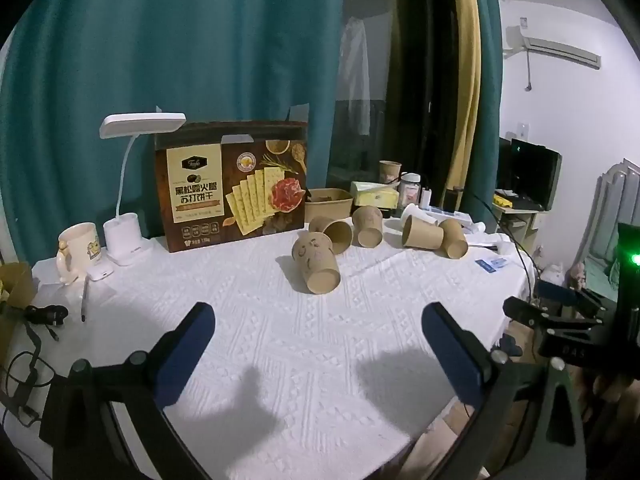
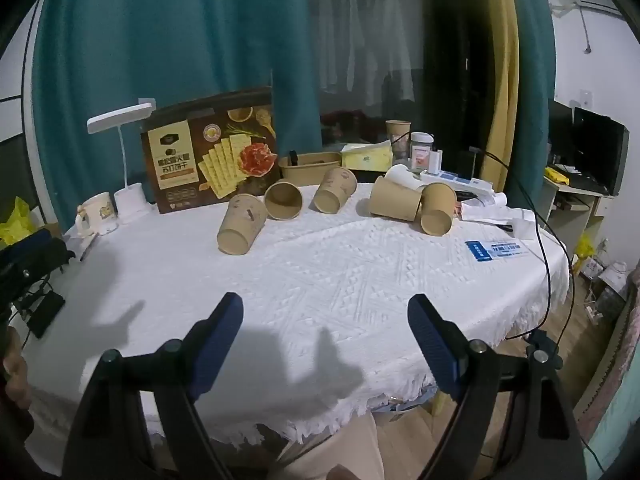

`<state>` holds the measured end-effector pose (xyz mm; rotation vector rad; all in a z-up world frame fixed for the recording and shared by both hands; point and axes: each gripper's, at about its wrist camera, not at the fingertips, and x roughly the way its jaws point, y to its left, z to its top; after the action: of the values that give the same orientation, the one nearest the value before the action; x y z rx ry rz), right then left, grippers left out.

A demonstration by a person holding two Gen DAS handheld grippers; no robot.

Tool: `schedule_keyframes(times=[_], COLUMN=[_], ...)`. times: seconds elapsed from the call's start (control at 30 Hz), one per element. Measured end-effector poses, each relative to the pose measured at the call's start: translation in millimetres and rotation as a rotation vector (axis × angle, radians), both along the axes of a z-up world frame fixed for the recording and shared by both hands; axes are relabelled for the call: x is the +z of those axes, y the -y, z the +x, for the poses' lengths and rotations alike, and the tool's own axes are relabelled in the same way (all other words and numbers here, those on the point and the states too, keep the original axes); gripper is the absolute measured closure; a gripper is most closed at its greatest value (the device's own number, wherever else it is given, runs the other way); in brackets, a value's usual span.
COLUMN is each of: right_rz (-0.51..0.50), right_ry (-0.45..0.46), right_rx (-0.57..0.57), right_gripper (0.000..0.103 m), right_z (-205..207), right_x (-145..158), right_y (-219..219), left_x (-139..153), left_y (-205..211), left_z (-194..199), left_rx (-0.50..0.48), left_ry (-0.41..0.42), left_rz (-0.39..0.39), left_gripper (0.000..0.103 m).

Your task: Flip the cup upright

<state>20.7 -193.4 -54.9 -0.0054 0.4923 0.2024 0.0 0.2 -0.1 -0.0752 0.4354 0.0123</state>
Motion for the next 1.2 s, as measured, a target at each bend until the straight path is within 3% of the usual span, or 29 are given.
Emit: schedule_keyframes(times=[1.2], right_rz=[-0.012], right_ry=[-0.018], right_rx=[0.043], right_gripper=[0.020], right_z=[-2.7], right_x=[-2.5], right_y=[-7.2], left_x=[1.3], left_y=[-4.0], left_z=[-7.4], left_rx=[0.005], left_ry=[0.010], left_rz=[-0.035], left_gripper=[0.000])
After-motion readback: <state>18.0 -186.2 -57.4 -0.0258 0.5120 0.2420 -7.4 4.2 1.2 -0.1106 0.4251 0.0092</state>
